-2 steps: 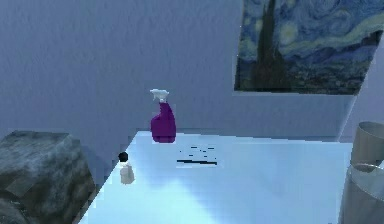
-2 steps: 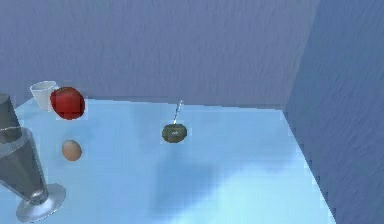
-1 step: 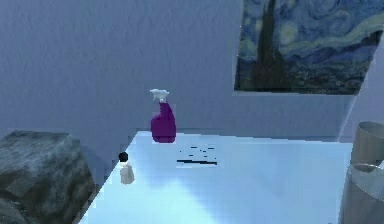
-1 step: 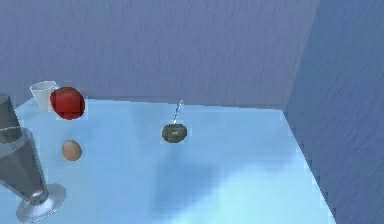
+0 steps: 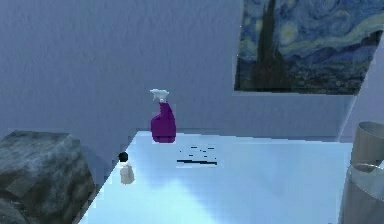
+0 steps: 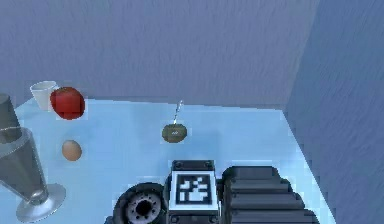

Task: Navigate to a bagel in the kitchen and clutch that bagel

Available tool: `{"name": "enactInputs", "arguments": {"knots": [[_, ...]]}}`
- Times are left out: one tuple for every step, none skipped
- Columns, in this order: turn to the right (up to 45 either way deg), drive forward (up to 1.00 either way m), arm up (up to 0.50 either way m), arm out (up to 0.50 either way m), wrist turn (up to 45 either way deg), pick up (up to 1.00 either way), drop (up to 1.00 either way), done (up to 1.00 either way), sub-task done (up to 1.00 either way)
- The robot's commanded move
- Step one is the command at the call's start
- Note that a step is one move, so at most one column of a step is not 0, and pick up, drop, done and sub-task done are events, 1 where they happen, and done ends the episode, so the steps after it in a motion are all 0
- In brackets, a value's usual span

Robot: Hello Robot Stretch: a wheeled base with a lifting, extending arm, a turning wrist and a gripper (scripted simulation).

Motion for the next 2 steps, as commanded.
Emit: {"name": "enactInputs", "arguments": {"knots": [[0.0,0.00,0.00,0.26,0.0,0.00,0.00,0.00,0.00],[0.0,0.00,0.00,0.00,45.0,0.00,0.00,0.00,0.00]]}}
